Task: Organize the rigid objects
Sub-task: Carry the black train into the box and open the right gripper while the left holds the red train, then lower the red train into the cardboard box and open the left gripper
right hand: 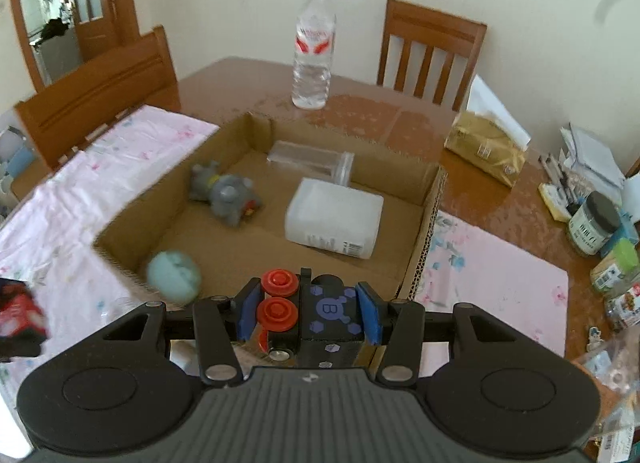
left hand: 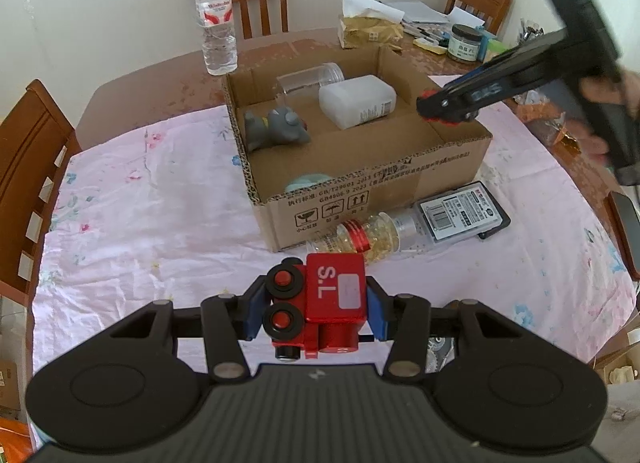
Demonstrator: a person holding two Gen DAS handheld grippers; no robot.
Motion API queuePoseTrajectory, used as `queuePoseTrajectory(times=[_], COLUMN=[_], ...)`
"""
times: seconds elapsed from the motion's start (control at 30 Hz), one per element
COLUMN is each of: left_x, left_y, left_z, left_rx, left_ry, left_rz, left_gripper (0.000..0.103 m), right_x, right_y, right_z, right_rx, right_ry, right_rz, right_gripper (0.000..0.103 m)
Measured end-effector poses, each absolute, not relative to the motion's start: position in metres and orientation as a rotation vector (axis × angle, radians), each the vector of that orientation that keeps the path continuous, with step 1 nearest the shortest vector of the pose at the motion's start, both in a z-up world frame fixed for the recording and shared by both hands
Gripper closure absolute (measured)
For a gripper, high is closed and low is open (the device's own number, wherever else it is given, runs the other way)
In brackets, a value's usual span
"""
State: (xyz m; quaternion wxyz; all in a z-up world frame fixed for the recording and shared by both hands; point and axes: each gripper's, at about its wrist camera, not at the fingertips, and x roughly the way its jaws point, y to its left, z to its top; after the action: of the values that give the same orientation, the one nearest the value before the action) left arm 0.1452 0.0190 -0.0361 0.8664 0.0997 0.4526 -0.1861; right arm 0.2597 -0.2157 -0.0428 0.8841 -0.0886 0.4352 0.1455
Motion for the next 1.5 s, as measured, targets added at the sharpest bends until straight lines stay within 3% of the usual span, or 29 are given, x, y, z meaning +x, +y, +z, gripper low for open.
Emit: queuePoseTrajectory(times=[0.07,0.13,0.2,0.73,1.13,1.17,1.2,1.23,1.3,1.5], left_x=[0.146,0.148,0.150,0.219,0.285,0.288,0.291,0.293,0.293,0.276], left_y=[0.020,0.021,0.020,-0.033,-0.096,-0.097,-0.098,-0.098,-0.095,-0.080], left_z=[-0.034,-0.033,-0.032,-0.007,-0.059,-0.061,-0.062,-0.062,-0.059,-0.044], left_rx=[0.205,0.201,0.202,0.232,0.247,0.246,0.249,0.251,0.245,0.225], left_ry=[0.947,0.946,0.945,0.865,0.914,0.915,0.908,0.894,0.864,0.826], left_rz=[-0.386,-0.383,-0.383,-0.498,-0.526,-0.520,-0.508,-0.497,-0.454,-0.440], left_gripper=[0.055,0.055,0.055,0.055,0.054,0.053,0.044,0.028,0.009,0.008], right_x=[0.266,0.267,0.261,0.190,0.156,0.154,0.152,0.151,0.149,0.146], right_y=[-0.217,-0.222,-0.226,-0.239,-0.257,-0.258,-0.259,-0.260,-0.261,-0.259], right_z=[-0.051,-0.053,-0.049,-0.037,-0.046,-0.047,-0.047,-0.048,-0.049,-0.054], right_rx=[-0.167,-0.138,-0.111,-0.072,-0.004,-0.002,-0.002,-0.001,0.002,-0.009], right_ry=[0.917,0.919,0.886,0.893,0.928,0.931,0.932,0.934,0.937,0.950], right_rz=[0.293,0.284,0.274,0.090,0.020,0.016,0.012,0.008,0.007,0.007], right_gripper=[0.043,0.010,0.000,0.000,0.000,0.000,0.000,0.000,0.000,0.000])
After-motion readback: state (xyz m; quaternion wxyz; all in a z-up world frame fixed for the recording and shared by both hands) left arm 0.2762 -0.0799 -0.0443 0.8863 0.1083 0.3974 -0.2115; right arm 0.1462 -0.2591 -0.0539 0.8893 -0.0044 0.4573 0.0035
